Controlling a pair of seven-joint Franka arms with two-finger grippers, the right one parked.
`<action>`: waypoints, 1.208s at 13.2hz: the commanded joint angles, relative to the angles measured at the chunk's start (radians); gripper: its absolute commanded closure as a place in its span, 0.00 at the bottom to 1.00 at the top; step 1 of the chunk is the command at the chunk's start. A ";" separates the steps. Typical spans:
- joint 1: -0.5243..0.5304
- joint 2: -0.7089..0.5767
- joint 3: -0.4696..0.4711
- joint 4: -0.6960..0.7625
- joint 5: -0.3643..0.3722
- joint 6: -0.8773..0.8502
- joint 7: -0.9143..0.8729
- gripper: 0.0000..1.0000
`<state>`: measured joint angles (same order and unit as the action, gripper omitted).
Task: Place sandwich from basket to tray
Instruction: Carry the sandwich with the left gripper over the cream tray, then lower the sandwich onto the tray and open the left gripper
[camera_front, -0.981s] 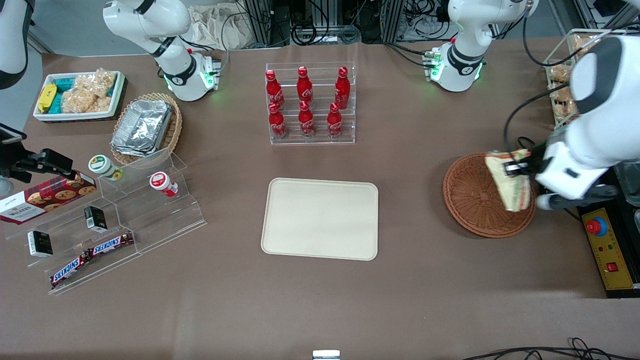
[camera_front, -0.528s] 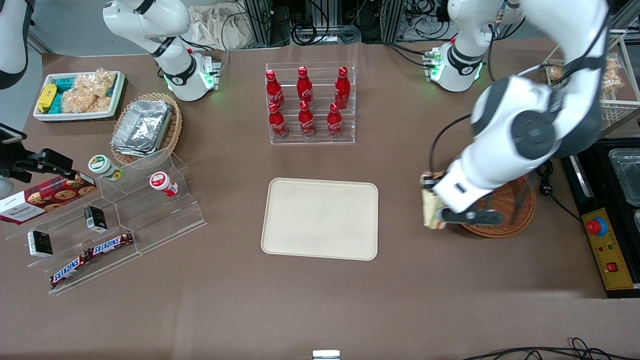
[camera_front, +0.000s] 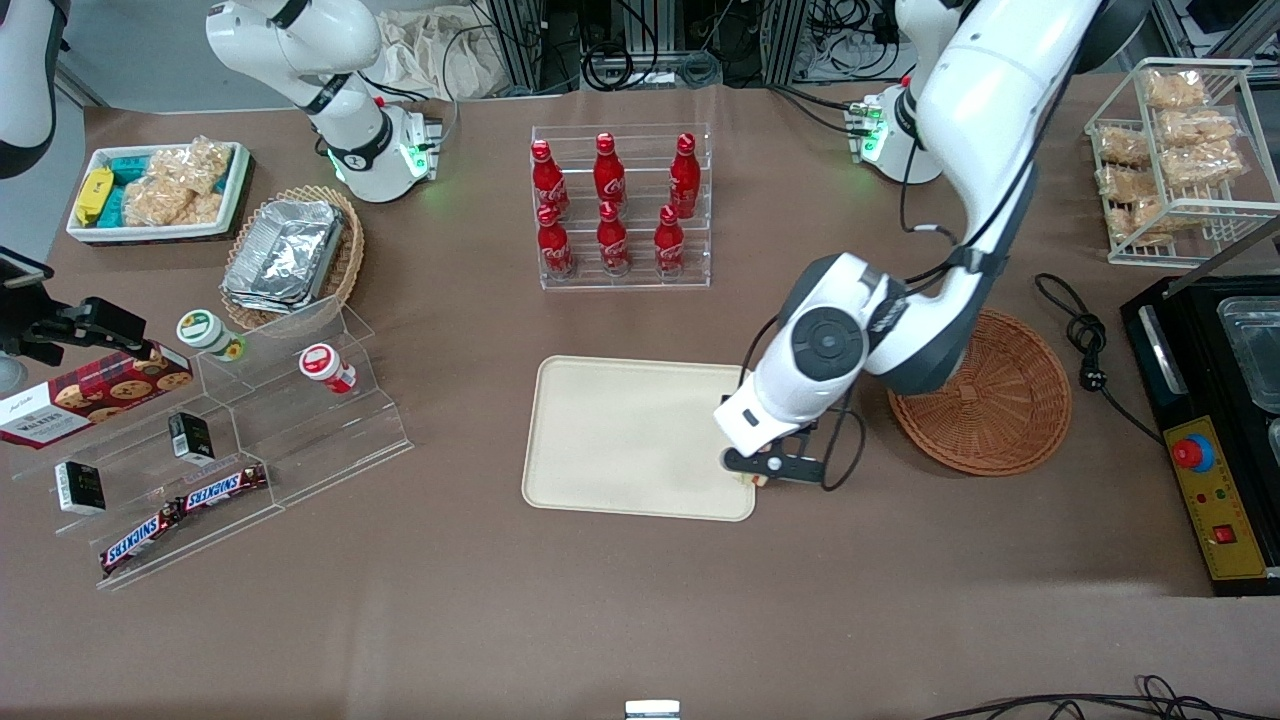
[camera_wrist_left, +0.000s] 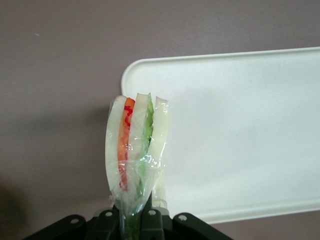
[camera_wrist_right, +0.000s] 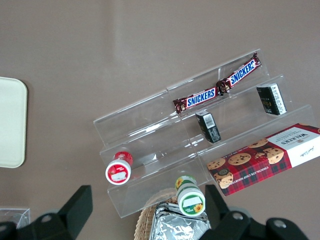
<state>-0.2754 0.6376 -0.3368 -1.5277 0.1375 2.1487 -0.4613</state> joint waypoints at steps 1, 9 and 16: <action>-0.016 0.060 0.007 0.034 0.019 0.026 -0.023 1.00; -0.022 0.114 0.005 0.027 0.010 0.065 -0.055 0.60; -0.022 0.065 0.007 0.052 0.014 -0.039 -0.171 0.01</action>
<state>-0.2959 0.7354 -0.3360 -1.5045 0.1380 2.1793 -0.5964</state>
